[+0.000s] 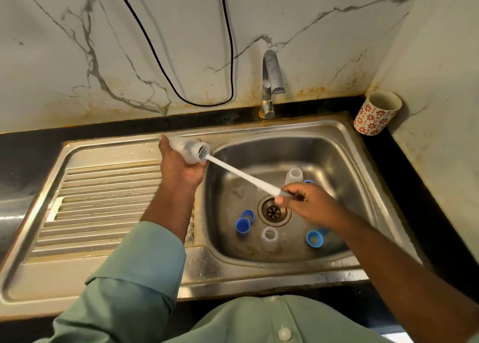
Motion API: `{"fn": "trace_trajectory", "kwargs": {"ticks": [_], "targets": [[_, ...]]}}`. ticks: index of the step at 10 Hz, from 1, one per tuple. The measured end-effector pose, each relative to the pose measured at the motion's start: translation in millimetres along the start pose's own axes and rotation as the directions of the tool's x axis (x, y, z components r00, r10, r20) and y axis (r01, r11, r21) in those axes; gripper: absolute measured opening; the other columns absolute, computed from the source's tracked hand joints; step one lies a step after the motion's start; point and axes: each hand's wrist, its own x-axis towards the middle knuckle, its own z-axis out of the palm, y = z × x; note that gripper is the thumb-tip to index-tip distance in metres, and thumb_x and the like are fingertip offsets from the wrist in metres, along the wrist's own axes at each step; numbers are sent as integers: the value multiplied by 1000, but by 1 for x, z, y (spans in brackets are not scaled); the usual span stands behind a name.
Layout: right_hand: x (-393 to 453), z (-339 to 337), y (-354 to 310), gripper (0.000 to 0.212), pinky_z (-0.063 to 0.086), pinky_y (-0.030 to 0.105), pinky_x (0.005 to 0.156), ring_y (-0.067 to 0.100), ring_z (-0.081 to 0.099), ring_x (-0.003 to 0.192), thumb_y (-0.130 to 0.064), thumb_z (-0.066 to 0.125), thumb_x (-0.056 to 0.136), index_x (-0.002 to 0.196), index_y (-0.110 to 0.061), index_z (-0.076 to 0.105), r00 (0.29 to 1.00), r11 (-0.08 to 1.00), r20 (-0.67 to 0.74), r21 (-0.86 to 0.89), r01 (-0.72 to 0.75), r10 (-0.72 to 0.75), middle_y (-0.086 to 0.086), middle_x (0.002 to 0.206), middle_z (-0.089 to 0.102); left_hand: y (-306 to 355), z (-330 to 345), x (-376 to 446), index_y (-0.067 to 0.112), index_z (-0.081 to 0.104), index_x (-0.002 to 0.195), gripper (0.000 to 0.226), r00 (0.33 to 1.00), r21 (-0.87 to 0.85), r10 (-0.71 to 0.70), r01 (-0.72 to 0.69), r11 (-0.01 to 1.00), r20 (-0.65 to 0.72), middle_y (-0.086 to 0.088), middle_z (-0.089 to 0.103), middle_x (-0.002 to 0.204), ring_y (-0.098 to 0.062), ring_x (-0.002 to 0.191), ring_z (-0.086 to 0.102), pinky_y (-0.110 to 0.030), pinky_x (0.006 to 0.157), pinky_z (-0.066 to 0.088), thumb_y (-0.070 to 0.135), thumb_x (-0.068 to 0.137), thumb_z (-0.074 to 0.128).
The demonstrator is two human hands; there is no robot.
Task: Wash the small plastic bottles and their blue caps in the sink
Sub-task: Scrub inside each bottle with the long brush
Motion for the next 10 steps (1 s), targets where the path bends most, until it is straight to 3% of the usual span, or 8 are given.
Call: {"fn": "trace_trajectory", "kwargs": {"ticks": [1,2,3,4,6,7,8,10], "targets": [[2,8,8,27,45,30,70,14,58,78,-45,55,96,102,-23,68,844,797,-396,-601,60,-362,-3,85,66,0,0,-1,15,45,136,61,1000,15,-7,7,1000,-22,-15,59,112,-29,103,63,-45,86,58,54,91,61],[-6,-2,-12,41,38,23,53,13,49,56,-48,44,99,93,-17,71,985,967,91,198,-159,144,11,69,62,4,3,-3,14,46,132,62,1000,24,-8,7,1000,22,-14,59,103,-25,87,64,-38,64,59,54,89,64],[-8,-12,-15,46,36,24,46,11,43,47,-49,46,98,93,-10,71,910,875,353,344,-341,216,3,61,53,6,4,-4,14,48,121,58,986,53,-50,42,998,158,-11,59,84,-19,66,64,-31,59,56,58,87,63],[-8,-12,-18,29,44,22,53,2,54,55,-51,70,81,95,-27,61,997,999,-64,-4,-38,38,-8,72,60,9,-3,1,13,53,109,56,960,58,-35,19,998,277,-6,63,74,-17,64,66,-32,68,57,64,85,61],[-15,-11,-16,27,46,31,71,11,52,86,-49,55,93,100,-23,60,921,864,-327,-503,20,-211,-11,86,56,16,-1,-6,16,58,82,38,900,114,-6,-49,992,436,0,52,68,-12,63,52,-28,63,48,53,92,54],[-13,-6,-15,50,44,29,61,8,53,69,-60,39,92,92,-16,63,968,925,-216,-379,37,-127,-6,74,60,15,5,-16,18,57,82,35,901,158,66,-147,977,428,2,52,66,-12,63,50,-26,61,43,51,91,50],[-18,-7,-17,61,36,28,47,10,43,45,-62,40,91,90,-7,68,959,939,215,251,-236,184,1,57,53,14,9,-22,20,58,93,36,916,206,162,-250,946,367,5,59,77,-14,70,55,-27,62,47,54,88,49],[-20,-4,-17,26,45,20,51,3,55,56,-32,82,75,85,-31,58,983,997,-184,73,33,-19,-7,77,60,11,16,-27,19,51,85,35,934,161,232,-283,946,273,4,50,64,-14,62,53,-25,56,45,54,88,49]]}}
